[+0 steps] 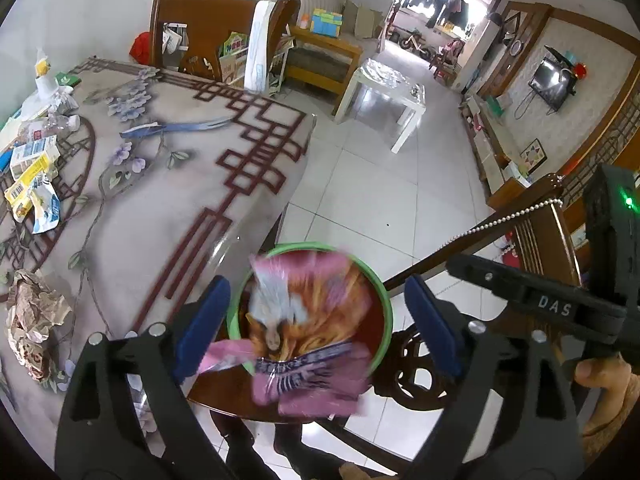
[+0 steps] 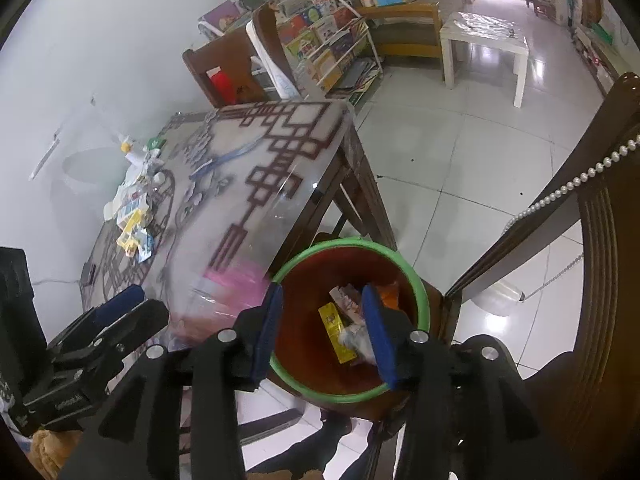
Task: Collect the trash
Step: 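Open both tools over the green-rimmed bin to drop bag and cup, then move both open tools back over the trash on the table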
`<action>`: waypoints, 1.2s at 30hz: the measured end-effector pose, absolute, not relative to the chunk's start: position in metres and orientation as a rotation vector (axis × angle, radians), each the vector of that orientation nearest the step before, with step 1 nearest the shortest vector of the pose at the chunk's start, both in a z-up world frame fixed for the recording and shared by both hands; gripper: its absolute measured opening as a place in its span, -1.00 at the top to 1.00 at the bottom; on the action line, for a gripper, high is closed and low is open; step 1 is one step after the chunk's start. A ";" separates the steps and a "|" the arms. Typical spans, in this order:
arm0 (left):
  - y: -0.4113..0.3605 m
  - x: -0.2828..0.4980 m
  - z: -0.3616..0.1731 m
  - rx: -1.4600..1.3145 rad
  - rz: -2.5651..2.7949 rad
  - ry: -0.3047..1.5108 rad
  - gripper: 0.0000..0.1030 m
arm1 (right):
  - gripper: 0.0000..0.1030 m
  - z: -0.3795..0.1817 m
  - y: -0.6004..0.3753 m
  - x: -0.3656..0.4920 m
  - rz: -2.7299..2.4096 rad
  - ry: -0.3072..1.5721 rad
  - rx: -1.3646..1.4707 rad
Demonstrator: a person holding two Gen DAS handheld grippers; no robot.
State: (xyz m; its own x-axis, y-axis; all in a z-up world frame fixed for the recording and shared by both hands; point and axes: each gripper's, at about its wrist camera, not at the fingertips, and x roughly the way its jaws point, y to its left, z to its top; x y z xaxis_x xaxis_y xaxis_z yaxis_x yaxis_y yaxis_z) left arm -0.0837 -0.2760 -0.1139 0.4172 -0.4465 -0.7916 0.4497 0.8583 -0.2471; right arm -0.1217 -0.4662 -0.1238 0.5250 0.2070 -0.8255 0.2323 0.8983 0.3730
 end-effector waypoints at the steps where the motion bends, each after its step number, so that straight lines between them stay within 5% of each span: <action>1: -0.275 -0.084 -0.113 0.007 -0.561 0.990 -0.68 | 0.14 -0.124 -0.466 -0.121 -0.020 1.025 0.472; 11: -0.239 -0.074 -0.106 -0.002 -0.509 0.945 -0.68 | 0.02 -0.125 -0.455 -0.120 -0.062 1.048 0.387; 20: -0.129 -0.055 -0.112 -0.062 -0.278 0.913 -0.68 | 0.00 -0.124 -0.421 -0.097 -0.033 1.106 0.300; 36: 0.040 -0.040 -0.186 -0.086 -0.031 1.088 -0.62 | -0.13 -0.122 -0.276 -0.011 0.132 1.102 0.245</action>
State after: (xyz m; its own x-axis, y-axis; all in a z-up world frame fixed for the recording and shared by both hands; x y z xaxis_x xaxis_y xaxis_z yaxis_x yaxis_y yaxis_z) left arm -0.0401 0.0399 -0.1858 0.4642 -0.0677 -0.8831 -0.0173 0.9962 -0.0855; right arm -0.0109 -0.2765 -0.1221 0.4473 0.2264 -0.8652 0.0155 0.9653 0.2606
